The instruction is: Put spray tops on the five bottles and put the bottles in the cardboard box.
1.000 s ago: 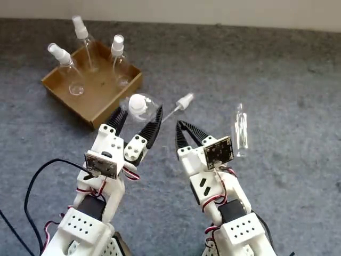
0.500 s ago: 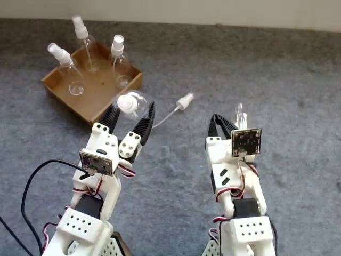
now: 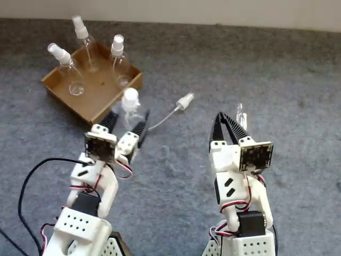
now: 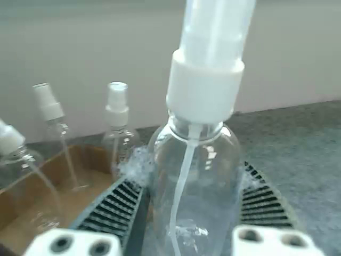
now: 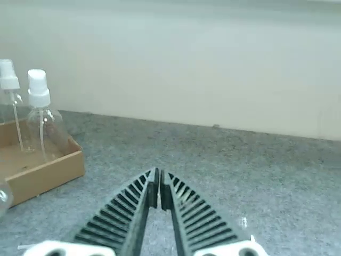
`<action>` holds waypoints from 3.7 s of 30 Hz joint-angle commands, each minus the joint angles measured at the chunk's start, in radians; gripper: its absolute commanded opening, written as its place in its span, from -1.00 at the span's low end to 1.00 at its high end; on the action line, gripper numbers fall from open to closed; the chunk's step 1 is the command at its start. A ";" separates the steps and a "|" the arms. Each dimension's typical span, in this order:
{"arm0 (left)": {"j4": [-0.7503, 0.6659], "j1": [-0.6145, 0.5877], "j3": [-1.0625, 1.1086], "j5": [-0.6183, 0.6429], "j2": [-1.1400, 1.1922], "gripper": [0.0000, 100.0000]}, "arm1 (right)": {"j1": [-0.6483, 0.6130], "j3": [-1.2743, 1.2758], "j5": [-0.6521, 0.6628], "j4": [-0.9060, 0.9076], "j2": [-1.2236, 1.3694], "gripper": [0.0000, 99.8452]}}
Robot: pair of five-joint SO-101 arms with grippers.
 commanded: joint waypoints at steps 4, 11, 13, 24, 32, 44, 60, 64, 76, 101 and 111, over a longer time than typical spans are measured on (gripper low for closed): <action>0.241 -0.182 -0.272 0.011 -0.005 -0.79 | 0.013 0.045 0.000 0.007 -0.019 -0.99; 0.376 -0.211 -0.487 0.005 0.091 -0.79 | 0.015 0.048 -0.092 0.010 -0.025 -0.99; 0.382 -0.219 -0.550 0.005 0.188 -0.79 | 0.015 0.050 -0.097 0.010 -0.025 -0.99; 0.080 -0.286 -0.676 0.009 0.719 -0.80 | 0.015 0.051 -0.101 0.070 -0.025 -0.99; -0.245 -0.288 -0.684 0.009 1.010 -0.80 | 0.013 0.104 -0.103 0.065 -0.025 -0.99; -0.331 -0.352 -0.921 0.011 1.369 -0.80 | 0.008 0.105 -0.103 0.065 -0.025 -0.99; -0.333 -0.352 -1.173 0.011 1.676 -0.80 | 0.008 0.107 -0.103 0.065 -0.025 -0.99; -0.367 -0.352 -1.207 0.011 1.728 -0.80 | 0.008 0.107 -0.103 0.065 -0.025 -0.99; -0.453 -0.349 -1.147 0.012 1.767 -0.80 | 0.007 0.107 -0.103 0.065 -0.025 -0.99; -0.456 -0.354 -1.041 0.012 1.765 -0.47 | 0.007 0.107 -0.103 0.065 -0.025 -0.99; -0.453 -0.371 -1.040 0.012 1.765 -0.47 | 0.007 0.107 -0.101 0.065 -0.025 -0.99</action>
